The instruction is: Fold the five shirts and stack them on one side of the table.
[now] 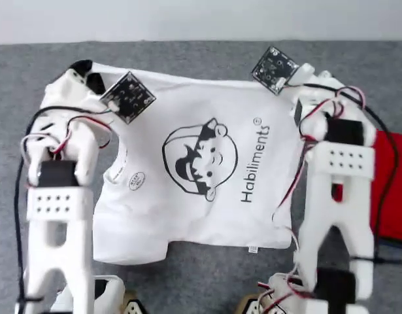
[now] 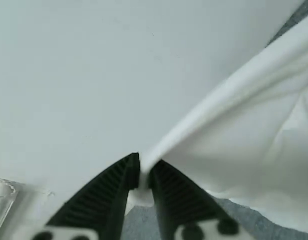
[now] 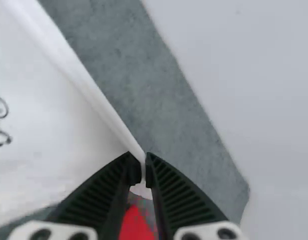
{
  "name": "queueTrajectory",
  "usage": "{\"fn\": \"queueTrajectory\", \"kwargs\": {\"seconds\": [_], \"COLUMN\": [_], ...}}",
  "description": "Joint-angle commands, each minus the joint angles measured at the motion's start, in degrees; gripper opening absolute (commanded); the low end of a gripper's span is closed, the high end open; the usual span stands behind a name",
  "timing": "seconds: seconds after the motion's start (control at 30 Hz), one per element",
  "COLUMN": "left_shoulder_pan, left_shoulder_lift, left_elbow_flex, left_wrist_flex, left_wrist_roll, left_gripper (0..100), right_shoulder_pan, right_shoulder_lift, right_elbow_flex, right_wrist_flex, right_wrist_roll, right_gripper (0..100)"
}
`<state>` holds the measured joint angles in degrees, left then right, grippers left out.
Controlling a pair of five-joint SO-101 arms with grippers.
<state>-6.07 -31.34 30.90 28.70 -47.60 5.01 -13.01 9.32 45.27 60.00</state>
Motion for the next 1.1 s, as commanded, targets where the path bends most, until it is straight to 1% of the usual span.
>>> {"fn": "queueTrajectory", "kwargs": {"seconds": [0.0, 0.1, 0.23, 0.37, 0.47, 0.5, 0.6, 0.7, 0.8, 0.97, 1.07], "left_shoulder_pan": [-1.05, -0.79, -0.79, -0.79, -0.18, 0.18, 1.05, 1.23, 0.97, 1.93, 2.46], "left_shoulder_lift": [5.27, 11.52, 19.08, 24.44, 25.14, 25.05, 24.88, 24.88, 22.95, 17.49, 15.47], "left_elbow_flex": [-1.80, -5.49, -12.97, -19.38, -19.65, -19.30, -19.30, -19.47, -19.30, -19.30, -19.21], "left_wrist_flex": [-8.97, -13.10, -16.09, -15.91, -15.21, -13.63, -5.80, 3.52, 12.31, 32.62, 43.52], "left_wrist_roll": [-0.62, -0.62, -0.62, -0.62, -0.62, -0.62, -0.62, -0.62, -0.62, -0.62, -0.62], "left_gripper": [1, 1, 1, 1, 1, 1, 1, 1, 1, 1, 1], "right_shoulder_pan": [0.04, 0.04, 0.04, -0.48, -0.84, -0.84, -0.84, -0.48, -0.40, -0.84, -0.75], "right_shoulder_lift": [4.18, 8.13, 12.44, 15.08, 15.87, 15.87, 15.78, 15.34, 12.62, 7.69, 5.67], "right_elbow_flex": [-0.62, -0.62, -0.70, -0.70, -0.70, -0.62, -0.35, -0.70, -0.35, -0.35, -0.35], "right_wrist_flex": [-10.95, -18.86, -27.30, -32.31, -33.01, -32.92, -30.99, -23.52, -14.11, 5.14, 14.37], "right_wrist_roll": [0.53, 0.53, 0.70, 5.01, 5.36, 5.36, 5.36, 5.36, 5.45, 5.36, 5.19], "right_gripper": [1.1, 1.1, 1.1, 1.1, 1.1, 1.1, 1.1, 1.3, 1.3, 1.3, 1.3]}}
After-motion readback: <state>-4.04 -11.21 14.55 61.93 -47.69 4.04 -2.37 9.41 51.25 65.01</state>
